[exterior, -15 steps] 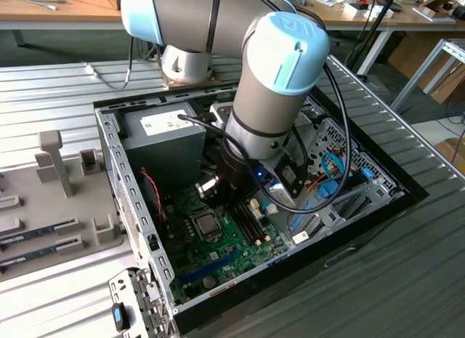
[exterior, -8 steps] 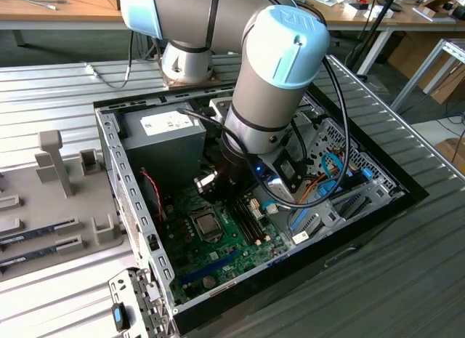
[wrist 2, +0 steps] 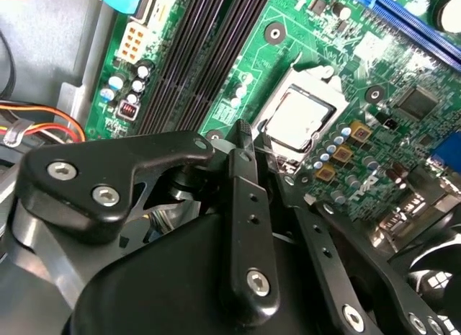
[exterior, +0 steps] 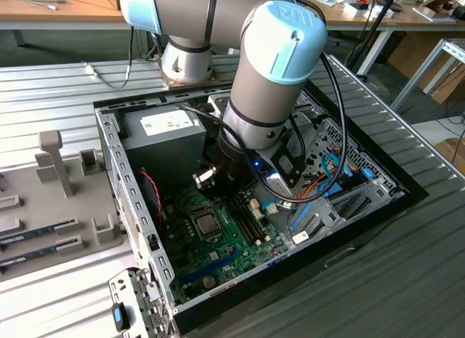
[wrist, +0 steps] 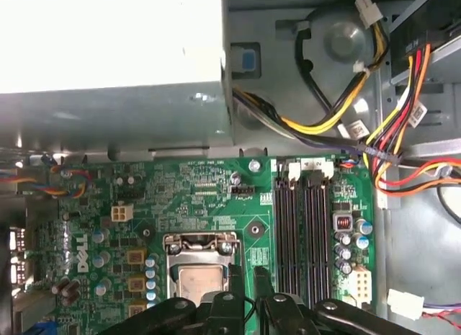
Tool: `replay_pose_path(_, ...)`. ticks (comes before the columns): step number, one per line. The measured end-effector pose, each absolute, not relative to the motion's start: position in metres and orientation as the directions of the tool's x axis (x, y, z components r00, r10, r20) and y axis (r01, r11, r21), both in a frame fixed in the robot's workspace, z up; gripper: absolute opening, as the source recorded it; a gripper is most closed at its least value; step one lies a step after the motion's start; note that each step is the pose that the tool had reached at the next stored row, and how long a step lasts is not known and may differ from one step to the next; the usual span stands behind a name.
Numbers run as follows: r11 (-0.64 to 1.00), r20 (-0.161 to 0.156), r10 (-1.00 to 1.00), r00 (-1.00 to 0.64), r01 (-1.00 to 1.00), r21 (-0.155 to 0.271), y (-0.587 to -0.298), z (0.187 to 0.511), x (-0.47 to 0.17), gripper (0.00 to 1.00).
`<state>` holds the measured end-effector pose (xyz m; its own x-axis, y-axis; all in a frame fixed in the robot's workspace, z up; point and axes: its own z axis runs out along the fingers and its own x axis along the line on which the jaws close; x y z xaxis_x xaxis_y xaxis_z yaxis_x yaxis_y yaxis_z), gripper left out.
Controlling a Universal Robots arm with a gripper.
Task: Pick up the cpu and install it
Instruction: 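Install the first cpu locking lever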
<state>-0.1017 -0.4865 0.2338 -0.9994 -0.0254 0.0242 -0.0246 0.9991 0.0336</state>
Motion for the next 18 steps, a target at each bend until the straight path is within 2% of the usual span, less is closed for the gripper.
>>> replay_pose_path(18,0.998,0.023,-0.026,-0.999,-0.024,0.061,-0.468,0.234,-0.102,0.18)
